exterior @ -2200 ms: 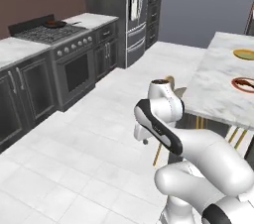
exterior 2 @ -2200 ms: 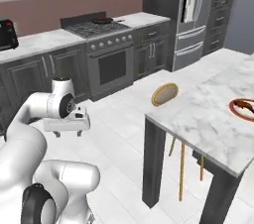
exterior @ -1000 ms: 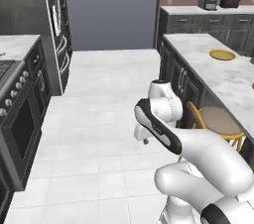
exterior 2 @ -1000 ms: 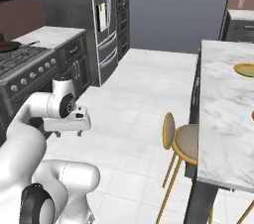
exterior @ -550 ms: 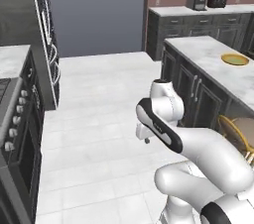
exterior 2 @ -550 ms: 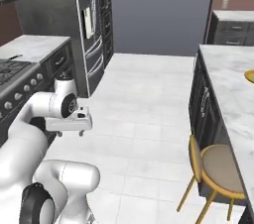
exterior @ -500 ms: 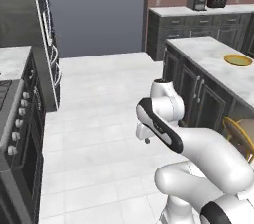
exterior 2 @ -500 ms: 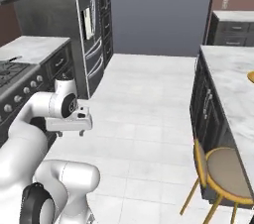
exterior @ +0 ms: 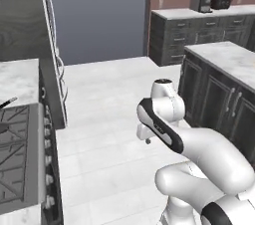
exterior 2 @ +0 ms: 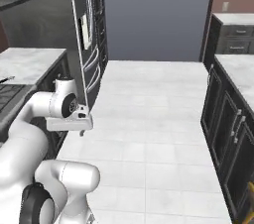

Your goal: Take the chicken drumsticks from the pan and place one on each plate on the dining counter.

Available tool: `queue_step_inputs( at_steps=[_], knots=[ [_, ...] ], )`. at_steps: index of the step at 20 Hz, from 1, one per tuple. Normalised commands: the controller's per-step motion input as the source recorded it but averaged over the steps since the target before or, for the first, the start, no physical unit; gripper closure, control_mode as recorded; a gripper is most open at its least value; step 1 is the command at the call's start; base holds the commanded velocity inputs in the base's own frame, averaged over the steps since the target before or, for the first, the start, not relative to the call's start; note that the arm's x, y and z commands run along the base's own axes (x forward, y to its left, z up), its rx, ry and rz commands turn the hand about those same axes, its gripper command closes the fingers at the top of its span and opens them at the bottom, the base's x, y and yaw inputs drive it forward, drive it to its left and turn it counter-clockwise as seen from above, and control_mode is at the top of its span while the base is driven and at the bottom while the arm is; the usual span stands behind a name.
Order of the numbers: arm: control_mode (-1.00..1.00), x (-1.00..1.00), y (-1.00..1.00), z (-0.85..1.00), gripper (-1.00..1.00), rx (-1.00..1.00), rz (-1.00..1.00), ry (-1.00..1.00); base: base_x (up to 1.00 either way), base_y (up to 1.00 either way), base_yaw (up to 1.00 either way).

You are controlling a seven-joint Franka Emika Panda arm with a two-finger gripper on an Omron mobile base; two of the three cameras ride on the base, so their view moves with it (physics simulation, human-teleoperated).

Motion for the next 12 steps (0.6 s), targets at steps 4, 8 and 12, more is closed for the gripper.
queue_step_inputs(
  at_steps=[4, 8, 12],
  knots=[
    [1.0, 0.0, 0.0, 0.0, -1.0, 0.0, 0.0, 0.0, 0.99, 0.34, 0.22],
    [1.0, 0.0, 0.0, 0.0, -1.0, 0.0, 0.0, 0.0, 0.8, 0.04, 0.65],
    [1.0, 0.0, 0.0, 0.0, -1.0, 0.0, 0.0, 0.0, 0.57, -0.01, 0.92]
  ],
)
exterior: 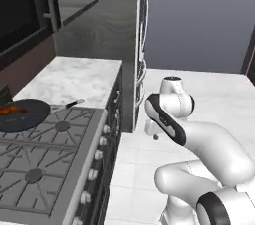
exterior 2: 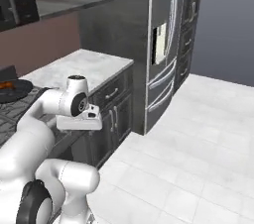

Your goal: Take the chicken drumsticks from the pan and place one on each plate on the dining counter.

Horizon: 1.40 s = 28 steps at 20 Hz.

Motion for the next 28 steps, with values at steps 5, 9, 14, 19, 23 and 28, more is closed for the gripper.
queue_step_inputs(
  at_steps=[5, 9, 14, 19, 23, 28],
  knots=[
    [1.0, 0.0, 0.0, 0.0, -1.0, 0.0, 0.0, 0.0, 0.38, -0.04, 1.0],
    [1.0, 0.0, 0.0, 0.0, -1.0, 0.0, 0.0, 0.0, 0.42, -0.12, 0.98],
    [1.0, 0.0, 0.0, 0.0, -1.0, 0.0, 0.0, 0.0, 0.28, -0.38, 0.81],
    [1.0, 0.0, 0.0, 0.0, -1.0, 0.0, 0.0, 0.0, 0.27, -0.53, 0.58],
    [1.0, 0.0, 0.0, 0.0, -1.0, 0.0, 0.0, 0.0, 0.18, -0.83, 0.18],
    [1.0, 0.0, 0.0, 0.0, -1.0, 0.0, 0.0, 0.0, 0.13, -0.85, 0.07]
  ],
)
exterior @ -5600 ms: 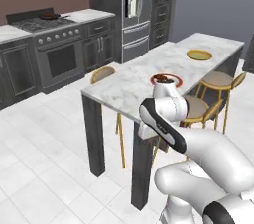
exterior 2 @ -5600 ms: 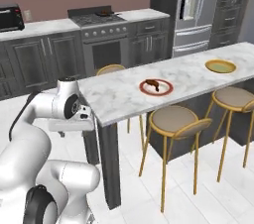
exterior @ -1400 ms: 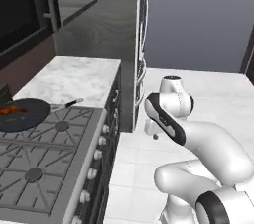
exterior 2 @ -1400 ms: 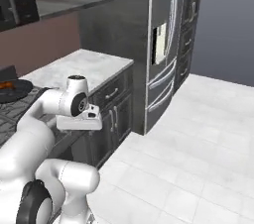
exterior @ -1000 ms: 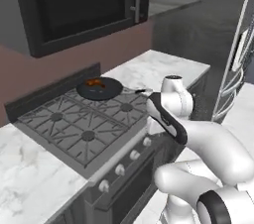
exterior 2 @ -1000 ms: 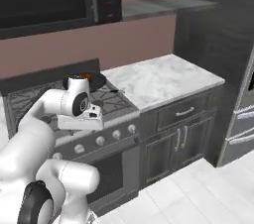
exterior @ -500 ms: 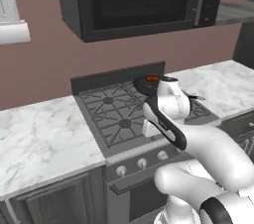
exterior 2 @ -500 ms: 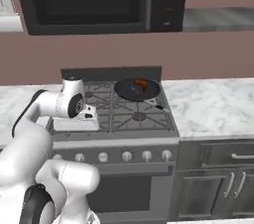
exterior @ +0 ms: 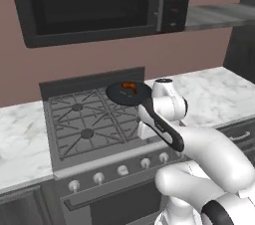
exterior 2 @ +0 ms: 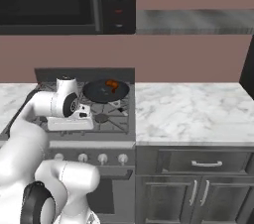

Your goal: Take the chicken drumsticks from the pan and place one on each plate on the dining counter.

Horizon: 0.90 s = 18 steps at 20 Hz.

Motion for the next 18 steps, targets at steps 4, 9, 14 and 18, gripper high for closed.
queue_step_inputs(
  at_steps=[4, 9, 14, 18],
  knots=[
    [1.0, 0.0, 0.0, 0.0, -1.0, 0.0, 0.0, 0.0, 0.46, -0.44, 0.11],
    [1.0, 0.0, 0.0, 0.0, -1.0, 0.0, 0.0, 0.0, 0.35, -0.33, 0.24],
    [1.0, 0.0, 0.0, 0.0, -1.0, 0.0, 0.0, 0.0, 0.27, -0.16, 0.11],
    [1.0, 0.0, 0.0, 0.0, -1.0, 0.0, 0.0, 0.0, 0.48, -0.02, 0.03]
  ],
)
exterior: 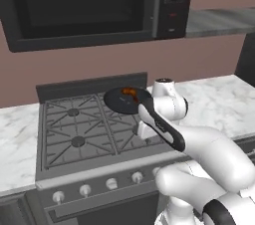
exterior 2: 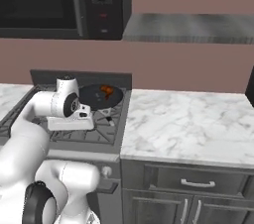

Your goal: Take the chicken drumsticks from the pan and place one on each plate on the dining counter.

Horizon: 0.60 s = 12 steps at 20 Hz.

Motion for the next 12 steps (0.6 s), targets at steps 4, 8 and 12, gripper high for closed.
queue_step_inputs(
  at_steps=[4, 8, 12],
  knots=[
    [1.0, 0.0, 0.0, 0.0, -1.0, 0.0, 0.0, 0.0, 0.45, 0.0, 0.0],
    [1.0, 0.0, 0.0, 0.0, -1.0, 0.0, 0.0, 0.0, 0.29, 0.0, 0.0],
    [1.0, 0.0, 0.0, 0.0, -1.0, 0.0, 0.0, 0.0, 0.11, 0.0, 0.0]
  ],
)
